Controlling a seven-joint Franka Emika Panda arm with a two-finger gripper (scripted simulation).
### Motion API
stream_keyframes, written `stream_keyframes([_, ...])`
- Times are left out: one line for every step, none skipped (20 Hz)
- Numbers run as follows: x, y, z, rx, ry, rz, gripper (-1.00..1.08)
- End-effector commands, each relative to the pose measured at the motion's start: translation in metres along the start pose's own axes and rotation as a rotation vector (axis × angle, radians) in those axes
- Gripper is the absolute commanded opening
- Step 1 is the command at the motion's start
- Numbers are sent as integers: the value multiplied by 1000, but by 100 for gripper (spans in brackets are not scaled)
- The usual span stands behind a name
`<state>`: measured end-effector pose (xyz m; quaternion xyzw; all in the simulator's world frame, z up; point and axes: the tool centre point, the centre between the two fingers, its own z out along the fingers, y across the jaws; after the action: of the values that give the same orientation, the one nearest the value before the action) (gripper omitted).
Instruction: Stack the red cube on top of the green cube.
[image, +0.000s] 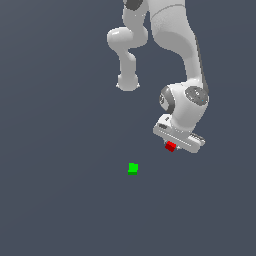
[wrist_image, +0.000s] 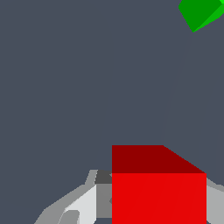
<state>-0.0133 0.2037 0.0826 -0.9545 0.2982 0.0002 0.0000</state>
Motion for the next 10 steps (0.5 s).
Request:
stream_keyframes([0,0,-16,0,0,0,-100])
stream_keyframes([0,0,-21,0,0,0,-100])
stream_keyframes([0,0,-25,0,0,0,-100])
stream_keyframes([0,0,-29,0,0,0,-100])
stream_keyframes([0,0,-32,0,0,0,-100])
stream_keyframes([1,0,-34,0,0,0,-100])
stream_keyframes([1,-1,-36,0,0,0,-100])
stream_keyframes([1,-1,-37,0,0,0,-100])
stream_keyframes([1,-1,-37,0,0,0,-100])
stream_keyframes([1,-1,-36,1,1,0,-100])
